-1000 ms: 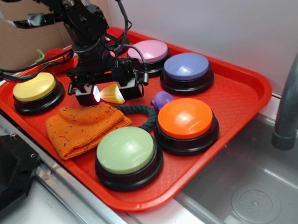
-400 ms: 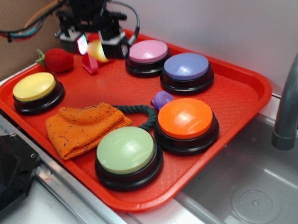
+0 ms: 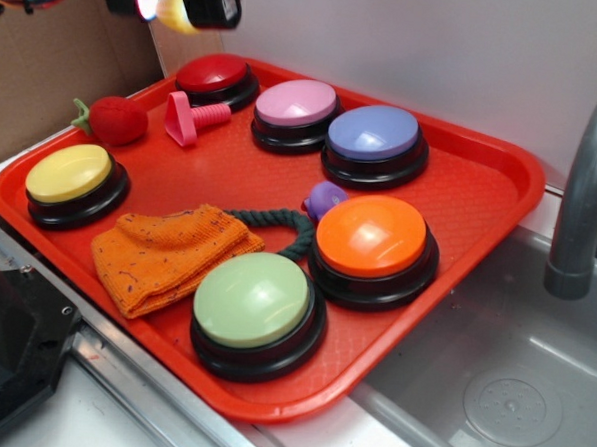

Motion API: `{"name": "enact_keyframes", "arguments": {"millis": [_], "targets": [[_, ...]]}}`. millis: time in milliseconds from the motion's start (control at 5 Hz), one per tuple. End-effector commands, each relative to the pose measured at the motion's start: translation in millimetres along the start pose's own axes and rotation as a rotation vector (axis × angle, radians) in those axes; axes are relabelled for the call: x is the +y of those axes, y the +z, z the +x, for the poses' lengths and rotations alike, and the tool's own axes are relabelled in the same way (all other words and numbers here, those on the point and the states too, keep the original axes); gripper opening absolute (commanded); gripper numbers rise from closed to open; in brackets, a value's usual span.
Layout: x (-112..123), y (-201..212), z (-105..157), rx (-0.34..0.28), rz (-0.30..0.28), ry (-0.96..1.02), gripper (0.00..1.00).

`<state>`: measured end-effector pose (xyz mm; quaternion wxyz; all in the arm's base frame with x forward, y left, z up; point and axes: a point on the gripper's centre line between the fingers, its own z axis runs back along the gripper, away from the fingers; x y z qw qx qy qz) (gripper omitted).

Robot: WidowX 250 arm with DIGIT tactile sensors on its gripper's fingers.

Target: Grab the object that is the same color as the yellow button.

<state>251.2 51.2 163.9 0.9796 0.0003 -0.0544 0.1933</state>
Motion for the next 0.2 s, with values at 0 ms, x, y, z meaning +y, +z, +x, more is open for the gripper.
{"name": "enact_keyframes", "arguments": {"millis": [0], "targets": [[5.5,23.0,20.0,-0.065,0.041,-0.077,0.0]]}}
